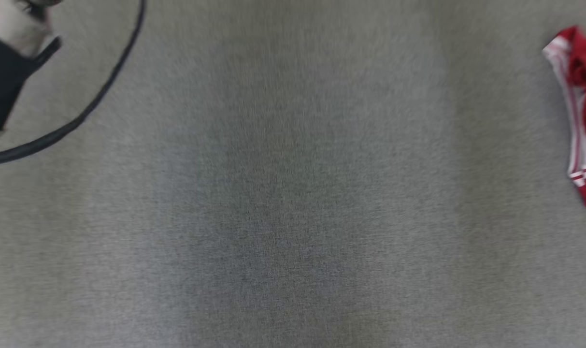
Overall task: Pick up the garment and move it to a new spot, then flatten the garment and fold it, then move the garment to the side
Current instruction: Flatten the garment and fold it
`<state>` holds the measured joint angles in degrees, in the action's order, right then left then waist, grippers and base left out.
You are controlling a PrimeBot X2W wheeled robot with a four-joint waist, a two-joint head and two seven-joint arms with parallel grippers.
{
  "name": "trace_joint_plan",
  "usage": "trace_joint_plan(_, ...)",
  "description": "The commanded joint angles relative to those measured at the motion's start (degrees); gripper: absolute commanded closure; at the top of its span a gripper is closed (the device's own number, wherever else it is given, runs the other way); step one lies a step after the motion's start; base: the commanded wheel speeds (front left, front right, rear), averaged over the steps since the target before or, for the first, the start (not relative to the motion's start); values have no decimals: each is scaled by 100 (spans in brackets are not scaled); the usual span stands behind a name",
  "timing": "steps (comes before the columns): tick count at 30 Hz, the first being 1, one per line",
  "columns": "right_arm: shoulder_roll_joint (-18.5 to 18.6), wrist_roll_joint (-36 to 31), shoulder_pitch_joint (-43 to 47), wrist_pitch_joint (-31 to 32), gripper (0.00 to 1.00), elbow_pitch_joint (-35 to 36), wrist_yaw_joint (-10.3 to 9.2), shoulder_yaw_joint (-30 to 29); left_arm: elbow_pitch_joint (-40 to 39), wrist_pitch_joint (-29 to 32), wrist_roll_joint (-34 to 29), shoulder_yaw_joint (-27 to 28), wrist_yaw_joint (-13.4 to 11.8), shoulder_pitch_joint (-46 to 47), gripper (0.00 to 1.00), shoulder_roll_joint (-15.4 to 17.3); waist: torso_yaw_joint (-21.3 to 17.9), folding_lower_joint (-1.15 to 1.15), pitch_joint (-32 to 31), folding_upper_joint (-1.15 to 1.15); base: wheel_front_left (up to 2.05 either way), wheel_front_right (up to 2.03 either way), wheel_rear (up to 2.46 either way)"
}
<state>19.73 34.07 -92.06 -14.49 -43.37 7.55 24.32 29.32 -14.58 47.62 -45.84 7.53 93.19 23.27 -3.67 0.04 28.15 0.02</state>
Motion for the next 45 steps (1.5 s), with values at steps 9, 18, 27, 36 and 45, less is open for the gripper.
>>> trace_joint_plan(9,260,246,1135,-74,100,311,-16,372,-1552,-54,547,-323,-10,-1483,100,720,-82,-4,1253,-2,0,0,0)
trace_joint_plan(18,1597,1224,3650,-55,100,1914,-16,861,-3142,-54,1202,-853,-10,-3645,100,1551,-1,-4,495,-2,0,0,0)
trace_joint_plan(27,2539,1940,5233,362,100,3024,-16,1106,-3265,-55,978,-1152,-8,-4837,100,1641,37,-4,-97,-2,0,0,0)
trace_joint_plan(36,3084,2264,6575,573,100,3676,-16,720,-3512,-55,912,-789,-9,-6061,100,1425,42,-4,-791,-2,0,0,0)
trace_joint_plan(45,3273,2312,7546,1124,100,4194,-16,333,-3928,-55,985,-687,-8,-6979,100,1426,73,-4,-1444,-2,0,0,0)
